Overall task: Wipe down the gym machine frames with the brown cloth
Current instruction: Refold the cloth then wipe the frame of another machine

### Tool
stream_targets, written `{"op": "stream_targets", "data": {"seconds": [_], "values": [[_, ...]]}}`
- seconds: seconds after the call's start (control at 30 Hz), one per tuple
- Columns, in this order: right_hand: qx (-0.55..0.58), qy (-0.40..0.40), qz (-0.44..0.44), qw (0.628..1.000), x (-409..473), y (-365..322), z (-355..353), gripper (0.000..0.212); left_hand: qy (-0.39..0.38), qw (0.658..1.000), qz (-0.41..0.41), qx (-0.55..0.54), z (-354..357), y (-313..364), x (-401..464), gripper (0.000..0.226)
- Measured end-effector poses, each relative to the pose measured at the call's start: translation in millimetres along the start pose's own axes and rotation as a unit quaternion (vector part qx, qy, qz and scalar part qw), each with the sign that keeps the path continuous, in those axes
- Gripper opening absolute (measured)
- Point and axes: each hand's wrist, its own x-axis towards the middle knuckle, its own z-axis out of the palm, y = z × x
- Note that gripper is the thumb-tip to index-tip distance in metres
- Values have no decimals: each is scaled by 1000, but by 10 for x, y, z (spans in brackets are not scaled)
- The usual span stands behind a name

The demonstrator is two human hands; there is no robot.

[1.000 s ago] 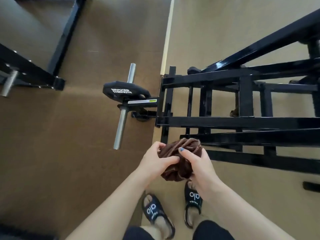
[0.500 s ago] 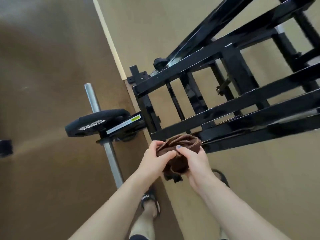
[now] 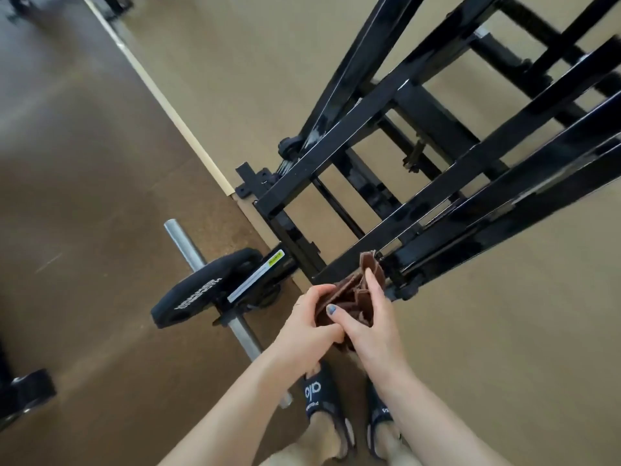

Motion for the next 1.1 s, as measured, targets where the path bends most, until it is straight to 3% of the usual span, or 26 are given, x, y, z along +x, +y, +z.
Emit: {"op": "stream_targets", "data": {"seconds": [0.13, 0.2, 0.3, 0.43, 0.5, 0.63, 0.73, 0.87, 0.93, 1.03, 1.1], "values": [[-62, 38, -39, 997, 133, 272, 75, 84, -108, 992, 26, 54, -125, -1, 147, 97], [-59, 70, -36, 995, 279, 388, 180, 79, -144, 986, 23, 86, -201, -31, 323, 95], [-113, 133, -91, 980, 576, 544, 392, 54, -200, 968, 7, 153, -423, -194, 709, 94], [-302, 220, -151, 915, 1120, 762, 642, 37, -219, 932, 63, 282, -749, -463, 1336, 84], [-375, 287, -147, 869, 1398, 851, 700, 40, -148, 882, 138, 426, -897, -556, 1667, 81], [-441, 368, -126, 809, 1725, 1009, 813, 51, -53, 712, 272, 645, -1068, -591, 2366, 60], [-443, 393, -100, 800, 1836, 1087, 858, 66, -53, 662, 309, 681, -1001, -529, 2791, 50], [-428, 426, -97, 792, 2028, 999, 829, 74, -101, 597, 291, 741, -865, -528, 3119, 44], [-420, 435, -119, 788, 2114, 980, 763, 67, -134, 593, 291, 739, -869, -645, 3192, 45], [-410, 440, -171, 781, 2250, 940, 564, 56, -119, 658, 303, 679, -956, -774, 3271, 49], [-389, 466, -189, 772, 2386, 787, 348, 53, -106, 684, 297, 657, -958, -780, 3327, 47]]}}
